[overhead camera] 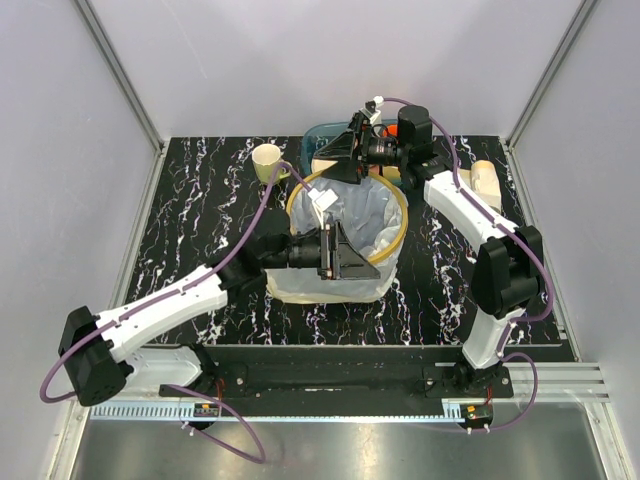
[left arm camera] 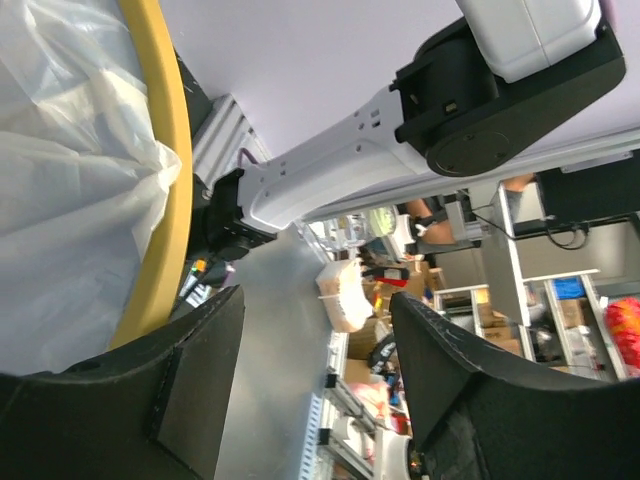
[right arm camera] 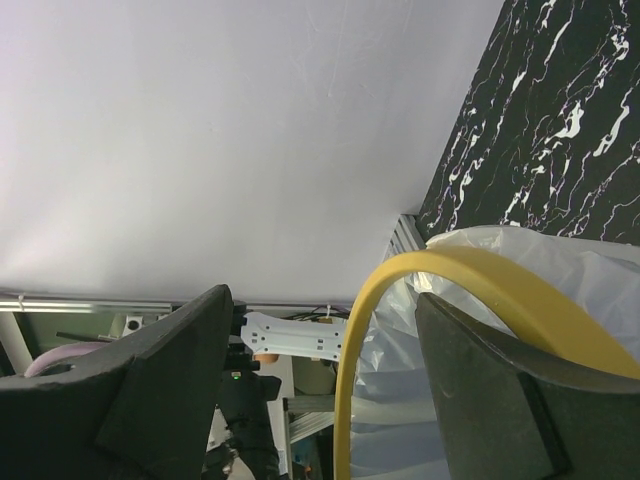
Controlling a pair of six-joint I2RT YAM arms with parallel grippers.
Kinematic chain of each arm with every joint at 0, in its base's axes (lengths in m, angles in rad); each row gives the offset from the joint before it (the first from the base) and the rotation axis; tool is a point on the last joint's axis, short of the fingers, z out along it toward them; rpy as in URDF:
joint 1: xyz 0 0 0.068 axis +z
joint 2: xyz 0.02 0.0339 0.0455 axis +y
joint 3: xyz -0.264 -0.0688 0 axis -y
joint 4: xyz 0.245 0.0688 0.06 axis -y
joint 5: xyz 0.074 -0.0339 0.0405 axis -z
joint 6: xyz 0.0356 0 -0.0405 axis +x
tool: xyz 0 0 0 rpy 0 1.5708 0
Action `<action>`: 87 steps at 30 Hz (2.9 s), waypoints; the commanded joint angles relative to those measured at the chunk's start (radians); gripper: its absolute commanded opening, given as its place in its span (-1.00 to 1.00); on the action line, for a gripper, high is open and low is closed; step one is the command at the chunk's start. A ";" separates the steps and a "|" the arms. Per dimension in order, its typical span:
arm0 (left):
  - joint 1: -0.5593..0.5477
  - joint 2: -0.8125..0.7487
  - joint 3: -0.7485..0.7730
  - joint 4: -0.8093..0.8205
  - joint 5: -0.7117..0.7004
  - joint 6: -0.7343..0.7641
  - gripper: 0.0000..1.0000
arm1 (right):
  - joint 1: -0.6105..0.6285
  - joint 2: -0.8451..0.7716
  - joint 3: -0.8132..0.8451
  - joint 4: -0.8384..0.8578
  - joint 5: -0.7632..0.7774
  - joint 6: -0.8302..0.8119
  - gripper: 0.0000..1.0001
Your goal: Put the trash bags into the trash bin
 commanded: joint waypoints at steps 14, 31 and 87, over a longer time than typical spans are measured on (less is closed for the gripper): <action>-0.012 0.193 0.357 -0.185 -0.073 0.195 0.31 | 0.020 -0.021 0.068 0.039 -0.034 0.010 0.70; 0.023 0.180 0.367 -0.181 0.016 0.274 0.29 | 0.011 0.004 0.045 0.011 -0.054 -0.014 0.71; 1.003 0.190 0.929 -1.153 0.171 0.964 0.98 | -0.489 -0.470 0.209 -0.867 -0.054 -0.811 0.99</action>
